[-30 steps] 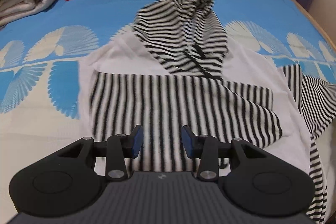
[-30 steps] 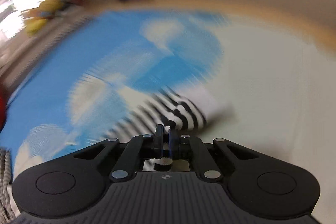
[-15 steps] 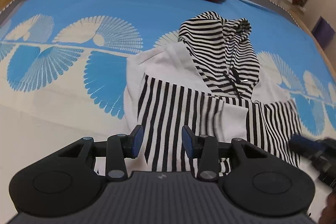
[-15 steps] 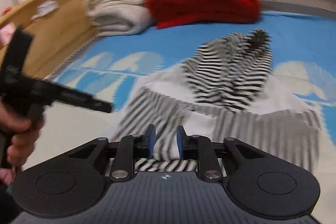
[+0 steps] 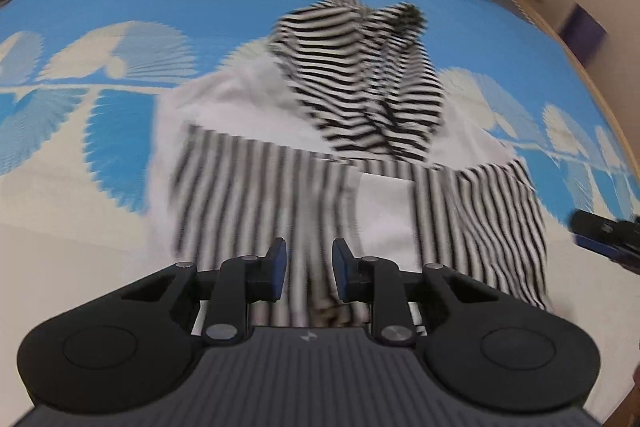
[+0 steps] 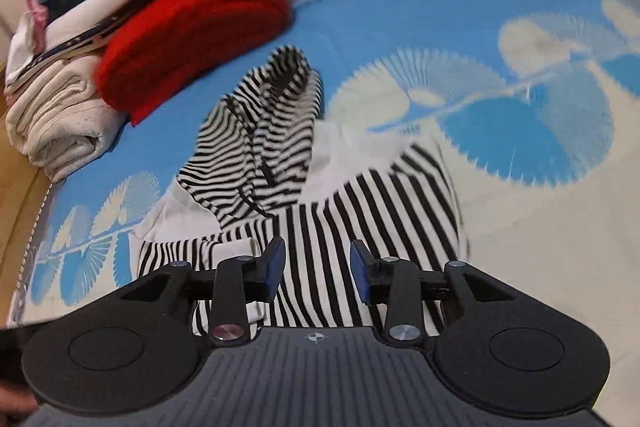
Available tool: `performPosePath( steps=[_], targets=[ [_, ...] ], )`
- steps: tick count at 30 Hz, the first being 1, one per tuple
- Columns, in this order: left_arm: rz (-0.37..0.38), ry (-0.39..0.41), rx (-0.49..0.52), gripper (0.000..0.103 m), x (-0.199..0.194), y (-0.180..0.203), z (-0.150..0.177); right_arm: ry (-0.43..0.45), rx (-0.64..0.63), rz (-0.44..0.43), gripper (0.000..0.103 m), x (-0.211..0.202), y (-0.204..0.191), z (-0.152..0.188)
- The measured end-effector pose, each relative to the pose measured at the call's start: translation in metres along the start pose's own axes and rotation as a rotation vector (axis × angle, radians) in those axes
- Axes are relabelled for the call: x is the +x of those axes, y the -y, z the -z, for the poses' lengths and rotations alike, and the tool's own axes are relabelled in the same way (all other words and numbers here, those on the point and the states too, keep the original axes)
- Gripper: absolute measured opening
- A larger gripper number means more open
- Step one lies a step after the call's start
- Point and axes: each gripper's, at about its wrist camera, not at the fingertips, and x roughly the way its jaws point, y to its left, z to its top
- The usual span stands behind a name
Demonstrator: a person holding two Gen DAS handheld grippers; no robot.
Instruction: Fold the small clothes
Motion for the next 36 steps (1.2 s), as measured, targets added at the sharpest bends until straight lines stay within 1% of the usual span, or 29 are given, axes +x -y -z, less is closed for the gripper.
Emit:
performPosePath(
  steps=[4,5,7,9,10,12,14,15,16,17,18,19,22,24,25,27,29,30,32,33,34,36],
  targets=[
    [0.049,0.006,0.037,0.028,0.018,0.028,0.005,-0.011,0.000,0.055,0.038,0.003,0.015,-0.004],
    [0.062,-0.001,0.049,0.030,0.025,0.034,0.007,-0.017,0.016,0.050,0.038,0.003,0.020,-0.004],
    [0.068,-0.036,0.055,0.032,0.040,0.045,0.011,-0.019,0.030,0.032,0.038,0.004,0.021,-0.009],
    [0.085,-0.046,0.072,0.048,0.053,0.054,0.017,-0.013,0.016,0.030,0.038,0.002,0.020,-0.011],
    [0.070,-0.062,0.088,0.060,0.061,0.058,0.020,-0.012,0.008,0.030,0.038,0.002,0.019,-0.011],
    [0.025,-0.083,0.135,0.062,0.073,0.066,0.027,-0.016,0.001,0.027,0.038,0.003,0.019,-0.012],
    [-0.032,-0.056,0.213,0.063,0.080,0.075,0.034,-0.021,0.005,0.018,0.038,0.003,0.018,-0.012],
    [-0.066,-0.051,0.251,0.062,0.082,0.078,0.036,-0.023,0.003,0.017,0.038,0.003,0.018,-0.012],
    [-0.092,-0.036,0.282,0.051,0.082,0.081,0.039,-0.026,-0.001,0.018,0.038,0.004,0.017,-0.012],
    [-0.112,-0.021,0.292,0.027,0.079,0.079,0.039,-0.029,-0.002,0.022,0.038,0.005,0.016,-0.012],
    [-0.124,-0.008,0.291,0.014,0.076,0.078,0.037,-0.033,-0.002,0.026,0.038,0.007,0.016,-0.012],
    [-0.124,-0.002,0.273,0.006,0.070,0.075,0.033,-0.040,0.000,0.029,0.038,0.009,0.015,-0.011],
    [-0.129,0.077,0.116,0.006,0.031,0.053,0.019,-0.067,0.009,0.048,0.038,0.016,0.013,-0.008],
    [-0.155,0.128,-0.007,0.006,0.005,0.031,0.014,-0.090,0.022,0.063,0.038,0.022,0.012,-0.004],
    [-0.174,0.138,-0.065,0.006,-0.005,0.019,0.013,-0.105,0.033,0.067,0.038,0.025,0.012,-0.001],
    [-0.203,0.117,-0.177,0.007,-0.015,-0.009,0.013,-0.127,0.060,0.073,0.038,0.031,0.013,0.003],
    [-0.205,0.076,-0.299,0.008,-0.017,-0.038,0.014,-0.149,0.090,0.092,0.038,0.038,0.016,0.008],
    [-0.203,0.051,-0.344,0.010,-0.015,-0.050,0.014,-0.158,0.100,0.105,0.038,0.040,0.017,0.011],
    [-0.197,0.021,-0.397,0.010,-0.014,-0.067,0.013,-0.172,0.118,0.126,0.038,0.043,0.020,0.015],
    [-0.188,0.019,-0.414,0.011,-0.014,-0.073,0.013,-0.176,0.125,0.132,0.038,0.044,0.022,0.016],
    [-0.184,0.016,-0.428,0.015,-0.014,-0.078,0.011,-0.180,0.133,0.138,0.038,0.045,0.023,0.017],
    [-0.162,0.018,-0.457,0.015,-0.012,-0.086,0.009,-0.184,0.139,0.147,0.038,0.047,0.025,0.019]
  ],
)
